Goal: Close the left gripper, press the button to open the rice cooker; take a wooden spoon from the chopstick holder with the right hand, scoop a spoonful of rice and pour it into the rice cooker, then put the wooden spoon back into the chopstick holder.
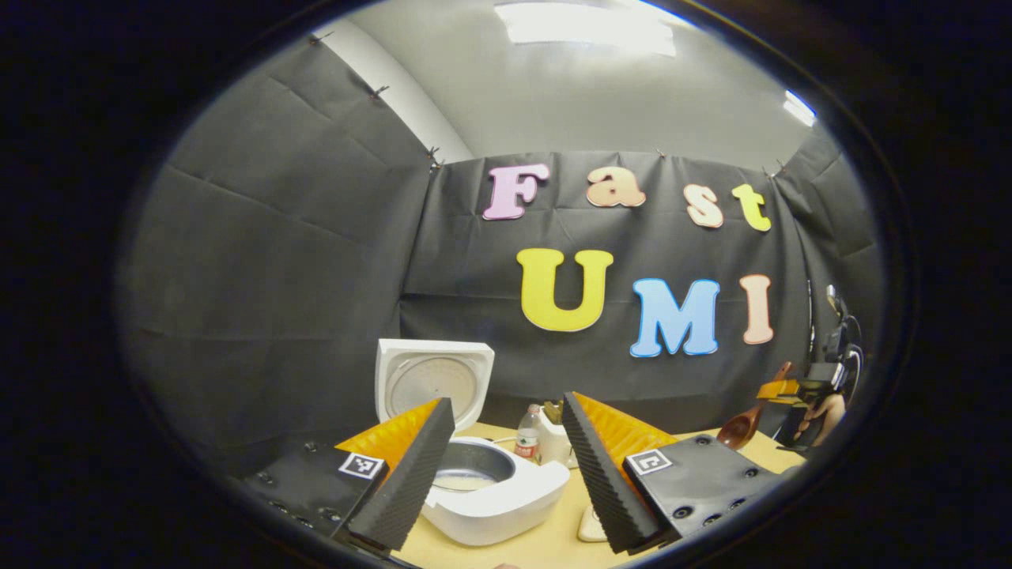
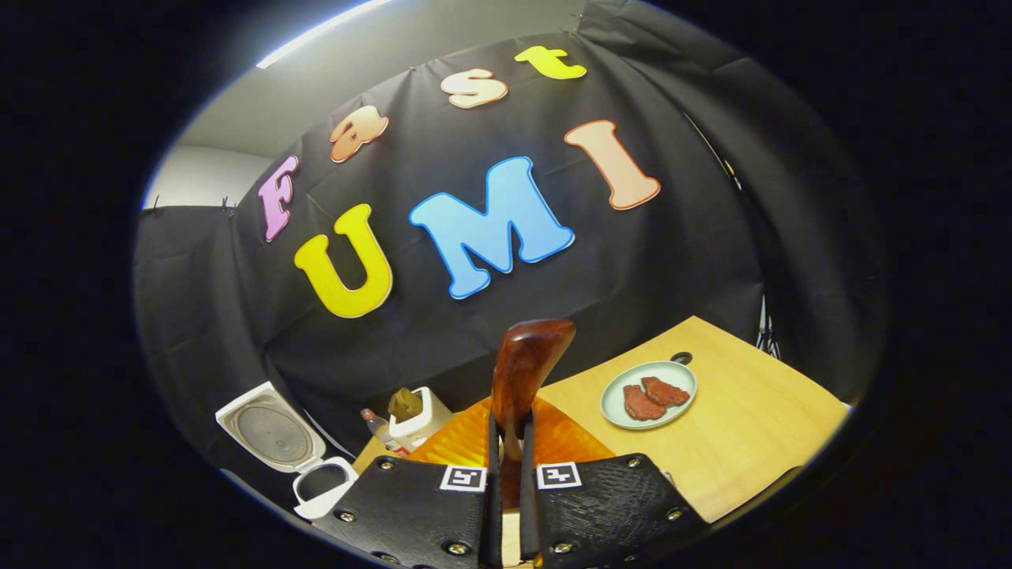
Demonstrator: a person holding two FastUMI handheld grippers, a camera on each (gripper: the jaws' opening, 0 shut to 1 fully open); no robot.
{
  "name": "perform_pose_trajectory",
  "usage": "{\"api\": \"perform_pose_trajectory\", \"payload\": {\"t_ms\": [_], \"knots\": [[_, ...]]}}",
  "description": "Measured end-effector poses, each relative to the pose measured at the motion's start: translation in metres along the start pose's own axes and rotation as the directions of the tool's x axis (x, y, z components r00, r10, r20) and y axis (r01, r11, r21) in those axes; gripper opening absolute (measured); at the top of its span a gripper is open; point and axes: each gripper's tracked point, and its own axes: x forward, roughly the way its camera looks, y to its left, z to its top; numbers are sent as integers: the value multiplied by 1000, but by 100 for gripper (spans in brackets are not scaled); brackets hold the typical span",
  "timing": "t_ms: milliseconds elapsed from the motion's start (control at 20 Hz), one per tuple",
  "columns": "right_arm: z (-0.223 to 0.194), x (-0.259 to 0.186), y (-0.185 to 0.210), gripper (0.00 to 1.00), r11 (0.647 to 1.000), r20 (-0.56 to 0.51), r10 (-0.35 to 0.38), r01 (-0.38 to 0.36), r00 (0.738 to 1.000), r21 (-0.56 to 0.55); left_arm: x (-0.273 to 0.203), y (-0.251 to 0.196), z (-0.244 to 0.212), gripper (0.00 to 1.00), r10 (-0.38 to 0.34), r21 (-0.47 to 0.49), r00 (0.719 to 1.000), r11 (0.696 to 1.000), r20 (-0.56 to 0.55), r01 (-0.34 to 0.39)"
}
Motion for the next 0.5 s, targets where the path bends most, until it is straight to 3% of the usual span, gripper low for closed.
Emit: {"api": "perform_pose_trajectory", "payload": {"t_ms": [500], "knots": [[-58, 1, -87, 9, 985, -78, -146, 138, 986, -101, 1, -29, -2, 95, -26, 39, 999, 999, -24, 27]]}}
